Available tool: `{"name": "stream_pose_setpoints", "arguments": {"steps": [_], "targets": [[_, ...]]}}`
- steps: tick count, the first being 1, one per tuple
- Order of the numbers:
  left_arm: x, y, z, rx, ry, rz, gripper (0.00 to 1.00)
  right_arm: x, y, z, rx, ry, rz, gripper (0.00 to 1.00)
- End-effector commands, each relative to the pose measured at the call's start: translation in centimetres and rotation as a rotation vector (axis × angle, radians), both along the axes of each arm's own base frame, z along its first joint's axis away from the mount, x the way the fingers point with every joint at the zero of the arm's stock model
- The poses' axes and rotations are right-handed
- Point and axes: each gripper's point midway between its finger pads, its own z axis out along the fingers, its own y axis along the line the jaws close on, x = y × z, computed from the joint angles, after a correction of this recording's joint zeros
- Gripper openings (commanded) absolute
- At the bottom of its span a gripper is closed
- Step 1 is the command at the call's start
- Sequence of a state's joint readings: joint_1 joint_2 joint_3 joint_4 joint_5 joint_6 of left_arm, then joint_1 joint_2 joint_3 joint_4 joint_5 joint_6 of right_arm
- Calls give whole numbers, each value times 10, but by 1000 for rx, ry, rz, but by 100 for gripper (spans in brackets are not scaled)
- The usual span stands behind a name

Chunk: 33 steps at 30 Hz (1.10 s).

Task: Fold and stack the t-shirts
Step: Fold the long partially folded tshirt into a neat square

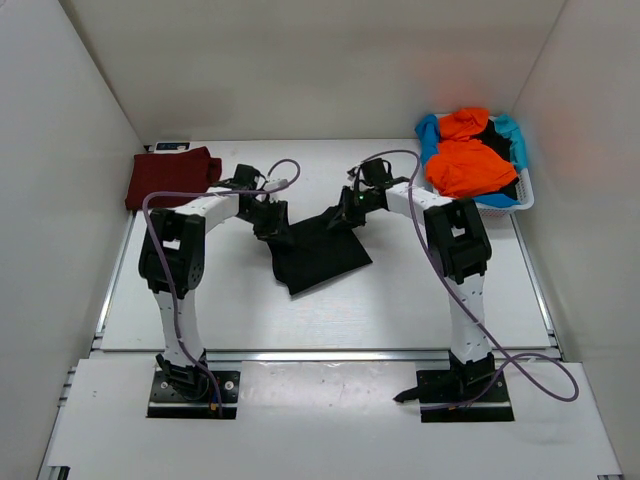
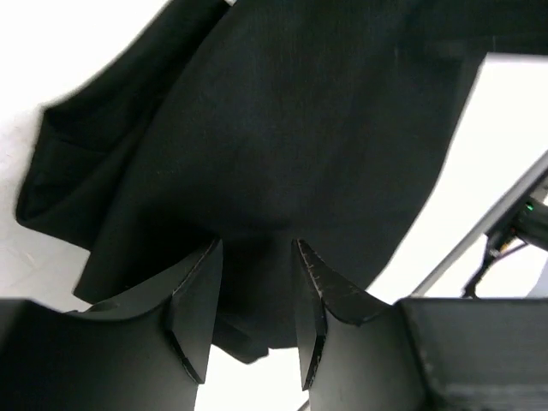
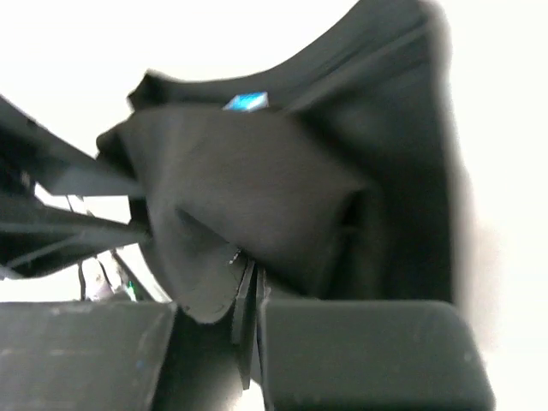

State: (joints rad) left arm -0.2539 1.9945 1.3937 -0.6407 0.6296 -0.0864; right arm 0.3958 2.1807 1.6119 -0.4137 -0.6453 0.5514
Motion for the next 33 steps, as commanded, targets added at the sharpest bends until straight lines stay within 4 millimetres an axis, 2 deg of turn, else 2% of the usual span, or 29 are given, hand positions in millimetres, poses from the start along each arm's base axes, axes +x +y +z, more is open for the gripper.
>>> {"name": "stream_pose_setpoints", "arguments": {"steps": [1, 2, 3, 4, 7, 8, 9, 13, 17, 19, 21, 22, 23, 24, 25, 26, 28, 31, 32, 33], "targets": [[15, 2, -9, 16, -42, 28, 49, 40, 2, 10, 103, -94, -52, 0], [12, 4, -17, 31, -23, 31, 49, 46, -1, 1, 101, -80, -75, 0], [14, 6, -23, 47, -23, 36, 49, 47, -1, 2, 116, -76, -87, 0], [16, 7, -23, 52, -32, 35, 49, 50, -3, -2, 122, -82, -96, 0], [19, 15, -32, 87, -50, 39, 51, 56, -3, 0, 186, -93, -131, 0], [18, 14, -35, 88, -48, 33, 51, 64, -2, 11, 208, -138, -143, 0], [22, 17, -37, 105, -62, 36, 52, 62, -2, 11, 223, -127, -155, 0], [31, 25, -39, 137, -93, 50, 57, 75, -10, 16, 264, -178, -240, 0], [39, 26, -32, 128, -110, 62, 64, 84, -18, 5, 268, -162, -282, 1], [47, 29, -19, 103, -125, 86, 68, 85, -19, 4, 259, -160, -300, 0], [62, 32, 9, 68, -183, 112, 73, 89, -24, 19, 263, -205, -316, 0], [69, 34, 26, 54, -221, 122, 84, 89, -25, 21, 264, -218, -314, 0], [71, 37, 34, 59, -241, 125, 93, 91, -23, 41, 282, -260, -305, 0], [75, 40, 49, 60, -266, 131, 98, 88, -18, 51, 290, -269, -292, 0], [78, 42, 63, 60, -300, 128, 99, 90, -19, 65, 296, -301, -283, 5], [77, 43, 72, 50, -310, 121, 99, 89, -16, 69, 292, -302, -281, 9], [69, 43, 88, 23, -323, 99, 98, 75, -10, 84, 281, -311, -260, 17], [57, 39, 97, -40, -294, 53, 98, 57, -10, 75, 229, -270, -263, 25], [52, 36, 93, -46, -281, 40, 99, 54, -13, 67, 200, -254, -275, 26], [55, 47, 88, 1, -279, 78, 99, 47, -16, 60, 163, -218, -281, 27]]}}
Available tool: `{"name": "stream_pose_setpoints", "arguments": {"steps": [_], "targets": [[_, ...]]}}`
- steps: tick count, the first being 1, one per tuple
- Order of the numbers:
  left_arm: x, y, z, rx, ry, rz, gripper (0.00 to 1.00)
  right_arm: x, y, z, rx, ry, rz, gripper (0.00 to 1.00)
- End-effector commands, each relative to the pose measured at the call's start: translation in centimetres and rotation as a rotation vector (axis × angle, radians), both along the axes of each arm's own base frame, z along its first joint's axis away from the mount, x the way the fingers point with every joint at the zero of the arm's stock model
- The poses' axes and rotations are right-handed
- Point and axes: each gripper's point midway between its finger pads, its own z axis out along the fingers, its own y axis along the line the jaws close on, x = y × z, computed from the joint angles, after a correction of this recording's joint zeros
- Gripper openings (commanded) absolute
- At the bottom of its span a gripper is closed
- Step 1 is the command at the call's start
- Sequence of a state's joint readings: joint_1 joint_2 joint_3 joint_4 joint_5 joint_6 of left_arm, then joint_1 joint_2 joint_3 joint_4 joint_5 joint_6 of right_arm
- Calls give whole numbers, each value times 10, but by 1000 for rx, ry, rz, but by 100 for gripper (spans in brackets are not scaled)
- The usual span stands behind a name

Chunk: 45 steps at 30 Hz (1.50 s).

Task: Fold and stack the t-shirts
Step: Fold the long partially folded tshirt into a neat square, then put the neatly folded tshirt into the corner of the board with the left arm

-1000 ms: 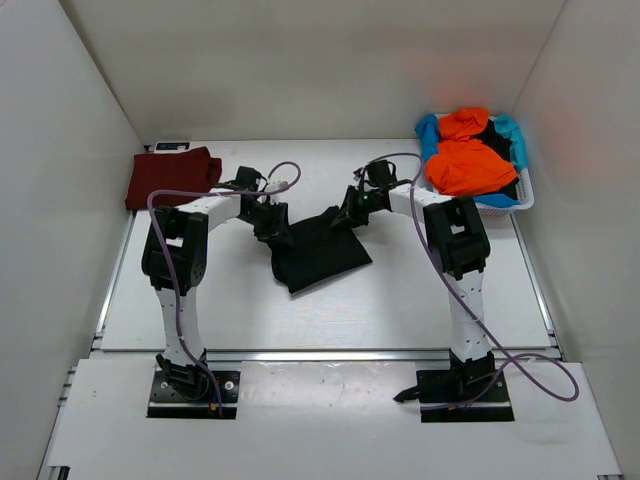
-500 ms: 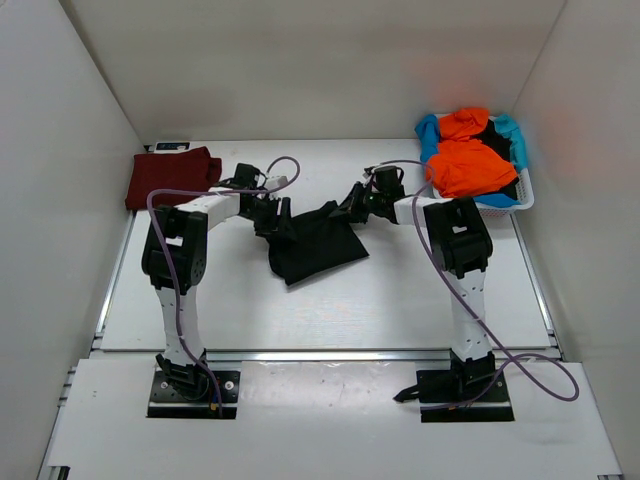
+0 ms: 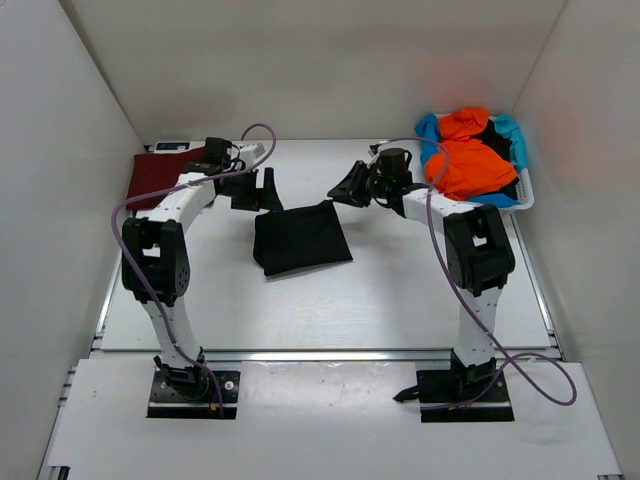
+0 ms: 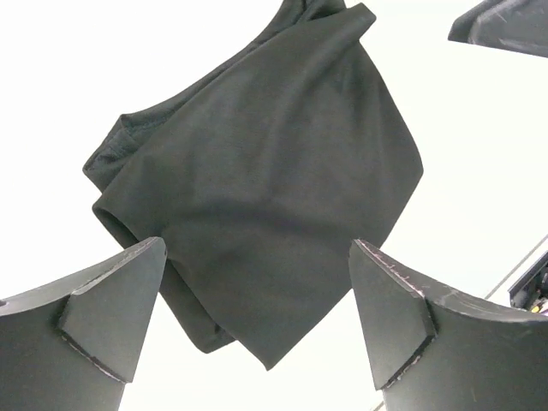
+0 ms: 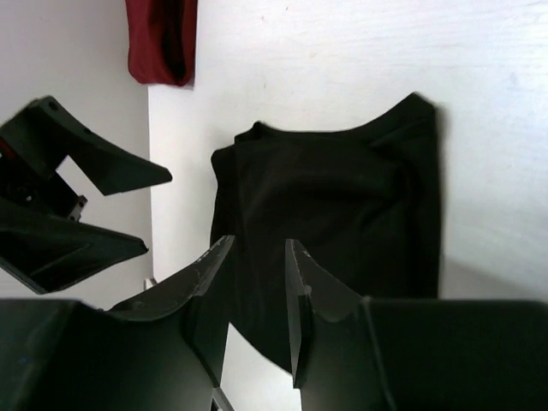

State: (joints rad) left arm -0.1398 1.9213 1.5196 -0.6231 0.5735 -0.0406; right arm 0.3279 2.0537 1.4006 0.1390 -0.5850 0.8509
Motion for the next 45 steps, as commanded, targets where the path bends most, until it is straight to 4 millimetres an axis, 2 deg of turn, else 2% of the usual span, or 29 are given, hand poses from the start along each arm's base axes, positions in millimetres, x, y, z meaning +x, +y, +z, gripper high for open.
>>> {"name": "stream_pose_setpoints", "arguments": {"steps": [1, 3, 5, 6, 9, 10, 13, 17, 21, 23, 25, 27, 29, 31, 33, 34, 36, 40, 43, 45], "targets": [[-15, 6, 15, 15, -4, -11, 99, -22, -5, -10, -108, 40, -13, 27], [-15, 27, -3, 100, 17, 57, 99, -36, -10, -21, -161, 70, -13, 27], [-26, 33, -21, 99, 61, 66, 98, -46, -8, -18, -168, 62, 1, 28], [-29, 33, -25, 95, 68, 64, 99, -53, -9, -26, -176, 79, 4, 29], [-38, 25, -39, 112, 112, 60, 98, -61, -14, -22, -180, 77, -5, 30], [-39, 23, -39, 121, 110, 53, 99, -65, -16, -28, -193, 86, -5, 30], [-48, 23, -51, 121, 148, 69, 98, -74, -17, -26, -198, 82, 2, 31], [-73, 13, -77, 17, 320, 57, 99, -79, -25, -26, -201, 90, -16, 30], [-98, 8, -111, 0, 485, 84, 98, -86, -32, -26, -211, 84, -31, 30], [-106, 2, -115, -11, 499, 70, 99, -85, -39, -26, -222, 84, -59, 31], [-107, -1, -117, -8, 503, 57, 98, -87, -52, -45, -259, 170, -90, 28], [-110, -5, -120, -24, 526, 53, 99, -84, -57, -64, -259, 237, -99, 19], [-113, -12, -124, -62, 547, 42, 97, -83, -57, -79, -262, 271, -102, 15], [-111, -16, -126, -91, 556, 42, 93, -81, -58, -94, -274, 305, -122, 14], [-114, -20, -129, -109, 571, 34, 81, -83, -56, -101, -257, 339, -128, 14], [-115, -21, -132, -118, 577, 26, 78, -81, -59, -107, -241, 351, -135, 14], [-115, -24, -134, -144, 593, 30, 66, -85, -57, -114, -227, 384, -126, 12], [-107, -34, -131, -212, 590, 21, 53, -88, -52, -120, -228, 407, -89, 10], [-93, -35, -124, -243, 551, 22, 27, -93, -50, -122, -223, 413, -80, 9], [-83, -33, -113, -247, 509, 16, 19, -92, -53, -116, -208, 396, -94, 9]]}}
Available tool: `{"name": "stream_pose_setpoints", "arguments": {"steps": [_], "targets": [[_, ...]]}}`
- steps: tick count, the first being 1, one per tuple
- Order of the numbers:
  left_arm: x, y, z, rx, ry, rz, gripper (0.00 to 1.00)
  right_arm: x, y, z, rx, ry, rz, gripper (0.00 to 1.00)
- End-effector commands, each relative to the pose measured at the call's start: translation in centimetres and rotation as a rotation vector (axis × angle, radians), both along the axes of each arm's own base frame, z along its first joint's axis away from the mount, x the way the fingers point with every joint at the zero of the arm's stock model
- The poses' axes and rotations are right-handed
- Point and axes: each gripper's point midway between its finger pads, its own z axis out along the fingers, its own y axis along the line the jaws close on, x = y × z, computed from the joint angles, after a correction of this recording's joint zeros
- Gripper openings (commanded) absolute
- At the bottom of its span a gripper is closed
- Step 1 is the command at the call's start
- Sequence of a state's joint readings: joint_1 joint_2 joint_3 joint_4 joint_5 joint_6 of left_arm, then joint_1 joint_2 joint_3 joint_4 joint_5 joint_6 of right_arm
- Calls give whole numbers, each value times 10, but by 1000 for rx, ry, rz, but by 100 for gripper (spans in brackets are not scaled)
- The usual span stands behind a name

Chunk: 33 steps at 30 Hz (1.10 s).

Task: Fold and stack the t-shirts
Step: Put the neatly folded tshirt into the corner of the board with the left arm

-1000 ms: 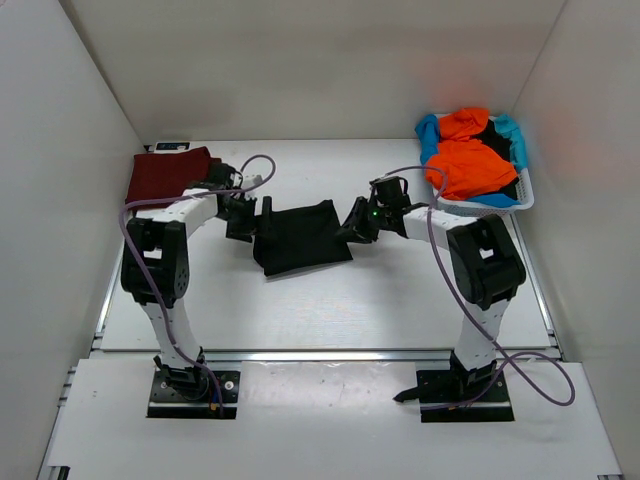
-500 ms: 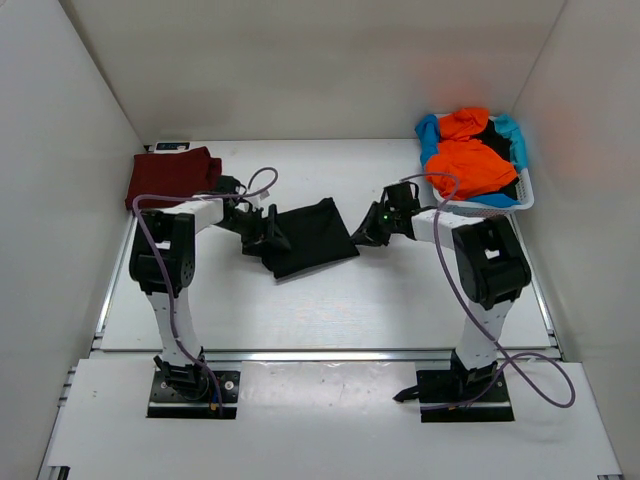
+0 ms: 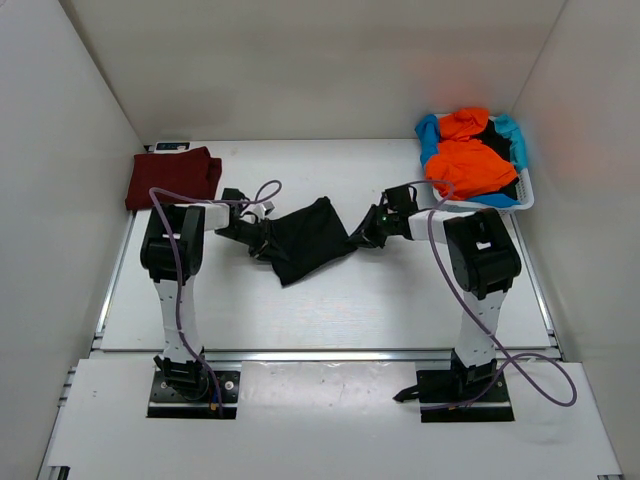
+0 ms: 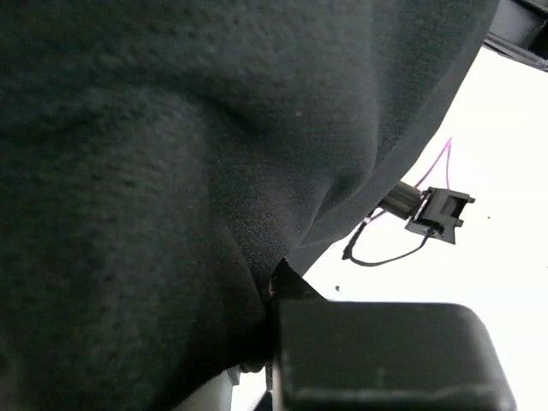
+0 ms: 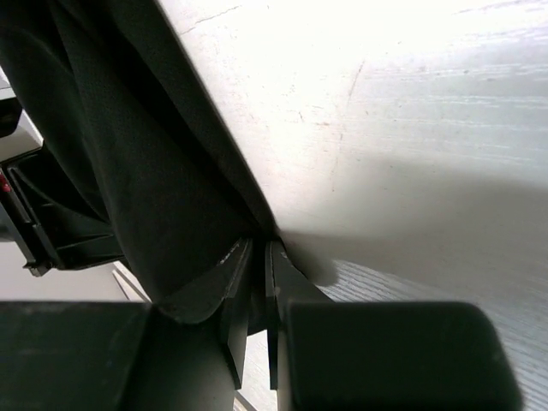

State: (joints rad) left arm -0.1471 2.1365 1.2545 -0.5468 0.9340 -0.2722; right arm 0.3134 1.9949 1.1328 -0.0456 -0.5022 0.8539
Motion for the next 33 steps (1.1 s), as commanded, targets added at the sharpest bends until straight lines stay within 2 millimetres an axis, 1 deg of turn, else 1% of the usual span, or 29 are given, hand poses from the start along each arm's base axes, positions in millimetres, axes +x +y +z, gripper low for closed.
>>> {"name": "stream_pose_setpoints", "arguments": {"steps": [1, 2, 3, 4, 5, 6, 7, 8, 10, 11, 12, 13, 15, 17, 18, 19, 20, 21, 22, 23, 25, 26, 27, 28, 30, 32, 33], "targets": [[24, 9, -5, 76, -129, -11, 18, -11, -7, -12, -26, 18, -16, 9], [34, 14, 1, 104, -160, -9, 14, -7, -7, -4, -15, -10, -17, 9], [44, 18, 9, 145, -207, -28, 12, -9, -8, -1, -9, -14, -16, 10], [50, 25, 5, 211, -247, -62, 12, -12, -9, -4, -13, -7, -15, 10], [60, 30, 14, 251, -303, -111, 11, -12, -7, 4, -5, -26, -7, 11], [69, 33, 23, 316, -329, -126, 11, -13, -9, 5, -8, -27, -8, 11], [77, 40, 23, 383, -388, -165, 11, -13, -7, 7, -15, -43, 1, 11], [84, 41, 34, 409, -420, -182, 11, -13, -8, 10, -12, -43, 0, 12], [97, 50, 46, 504, -505, -245, 11, -12, -6, 20, -12, -71, 3, 11], [101, 49, 52, 530, -530, -267, 10, -13, -4, 24, -8, -84, 9, 12], [107, 53, 59, 586, -580, -302, 10, -12, -4, 29, -6, -95, 8, 12], [111, 57, 59, 642, -612, -338, 10, -14, -5, 27, -12, -90, 10, 12], [120, 65, 62, 727, -661, -383, 10, -17, -3, 34, -7, -92, 7, 12], [126, 78, 62, 789, -667, -402, 9, -17, -3, 35, -12, -105, 12, 12], [132, 84, 65, 806, -679, -395, 9, -20, -3, 35, -15, -99, 16, 12], [136, 86, 64, 827, -690, -397, 8, -23, -1, 37, -13, -100, 23, 12], [141, 96, 66, 866, -699, -396, 9, -21, -4, 39, -11, -107, 15, 12], [147, 100, 70, 894, -722, -394, 9, -23, -2, 40, -19, -113, 19, 12], [154, 108, 73, 936, -740, -397, 9, -26, -5, 40, -18, -110, 18, 12], [156, 113, 75, 942, -758, -411, 9, -27, -5, 40, -27, -115, 21, 12], [171, 123, 86, 1012, -795, -392, 9, -26, -9, 45, -26, -126, 16, 12], [176, 135, 90, 1045, -800, -377, 9, -28, -12, 42, -30, -118, 11, 12], [180, 135, 95, 1060, -823, -387, 9, -32, -13, 41, -35, -111, 8, 12], [184, 143, 97, 1083, -824, -365, 8, -32, -14, 44, -33, -117, 7, 13], [187, 149, 104, 1105, -841, -360, 9, -35, -18, 41, -37, -114, -1, 12], [191, 156, 103, 1152, -845, -358, 9, -38, -20, 41, -38, -115, -5, 12], [196, 163, 111, 1177, -863, -344, 9, -37, -21, 42, -39, -116, -6, 13]]}}
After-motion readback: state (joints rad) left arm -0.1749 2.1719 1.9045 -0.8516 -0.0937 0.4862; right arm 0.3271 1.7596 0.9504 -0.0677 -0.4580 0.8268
